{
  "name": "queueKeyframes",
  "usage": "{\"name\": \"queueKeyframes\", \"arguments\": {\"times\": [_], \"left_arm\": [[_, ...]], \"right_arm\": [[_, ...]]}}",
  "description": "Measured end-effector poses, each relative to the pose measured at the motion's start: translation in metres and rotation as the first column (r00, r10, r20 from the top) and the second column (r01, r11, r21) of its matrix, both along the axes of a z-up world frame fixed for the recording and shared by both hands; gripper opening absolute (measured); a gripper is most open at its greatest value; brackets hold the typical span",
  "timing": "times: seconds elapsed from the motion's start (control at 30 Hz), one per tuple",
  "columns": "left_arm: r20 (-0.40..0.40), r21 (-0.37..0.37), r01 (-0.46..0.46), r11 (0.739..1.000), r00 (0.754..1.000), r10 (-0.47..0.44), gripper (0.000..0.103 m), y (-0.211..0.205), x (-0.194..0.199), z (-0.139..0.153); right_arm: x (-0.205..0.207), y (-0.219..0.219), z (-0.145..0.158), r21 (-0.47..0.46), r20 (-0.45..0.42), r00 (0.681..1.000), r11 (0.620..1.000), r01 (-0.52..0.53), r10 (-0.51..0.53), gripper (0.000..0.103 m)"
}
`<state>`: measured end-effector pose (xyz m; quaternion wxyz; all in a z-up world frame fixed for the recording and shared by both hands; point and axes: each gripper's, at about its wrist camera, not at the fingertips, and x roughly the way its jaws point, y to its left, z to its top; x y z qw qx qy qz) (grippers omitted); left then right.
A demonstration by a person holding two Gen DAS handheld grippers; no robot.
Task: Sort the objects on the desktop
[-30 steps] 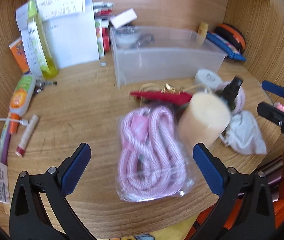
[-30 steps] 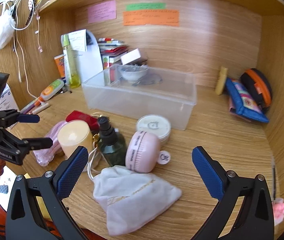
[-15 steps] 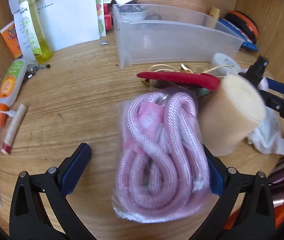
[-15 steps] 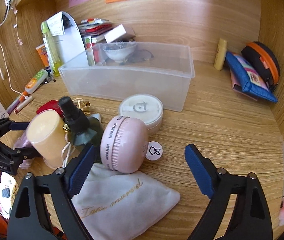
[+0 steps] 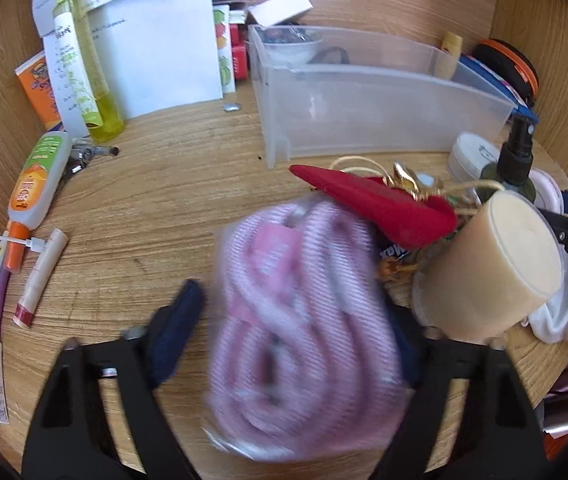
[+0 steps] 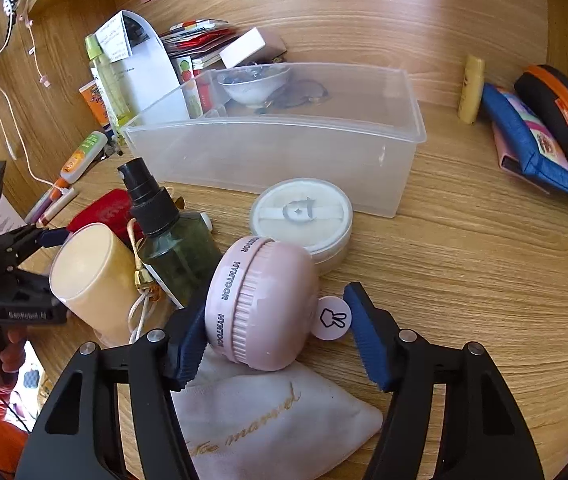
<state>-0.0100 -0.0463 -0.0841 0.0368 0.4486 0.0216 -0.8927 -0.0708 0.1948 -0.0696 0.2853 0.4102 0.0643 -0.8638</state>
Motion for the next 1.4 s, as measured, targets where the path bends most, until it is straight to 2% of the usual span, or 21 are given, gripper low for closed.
{"name": "queueKeyframes", "arguments": {"times": [0.27,0.57,0.67,0.73,0.77,1.03,1.17,1.4], "left_arm": [[-0.016,0.035,-0.025,0.999,1.0,0.026,0.061,-0.013,0.013,0.003],[-0.065,0.055,-0.078,0.995,0.995,0.082,0.048,-0.027,0.029,0.023],[-0.086,0.049,-0.084,0.995,0.992,0.088,0.041,-0.028,0.031,0.029],[-0.105,0.04,-0.086,0.996,0.99,0.089,0.033,-0.028,0.033,0.036],[-0.114,0.039,-0.085,0.996,0.99,0.088,0.026,-0.028,0.033,0.039],[-0.136,0.042,-0.071,0.997,0.988,0.076,0.025,-0.029,0.024,0.051],[-0.181,0.063,-0.056,0.996,0.981,0.067,0.025,-0.029,0.022,0.067],[-0.235,0.044,0.002,0.999,0.972,0.009,0.025,-0.016,0.006,0.091]], "right_arm": [[0.002,0.009,0.009,-0.011,-0.036,0.999,0.999,0.032,-0.032,0.061],[0.003,0.024,0.023,-0.041,-0.067,0.995,0.997,0.066,-0.069,0.06],[0.003,0.027,0.028,-0.049,-0.082,0.993,0.996,0.076,-0.079,0.06],[0.002,0.03,0.032,-0.053,-0.093,0.992,0.995,0.08,-0.085,0.06],[0.002,0.031,0.035,-0.057,-0.099,0.991,0.995,0.084,-0.089,0.06],[-0.004,0.037,0.05,-0.085,-0.137,0.985,0.992,0.095,-0.106,0.06],[-0.008,0.038,0.057,-0.099,-0.147,0.983,0.991,0.093,-0.107,0.06],[-0.018,0.038,0.067,-0.114,-0.163,0.98,0.989,0.094,-0.112,0.06]]}}
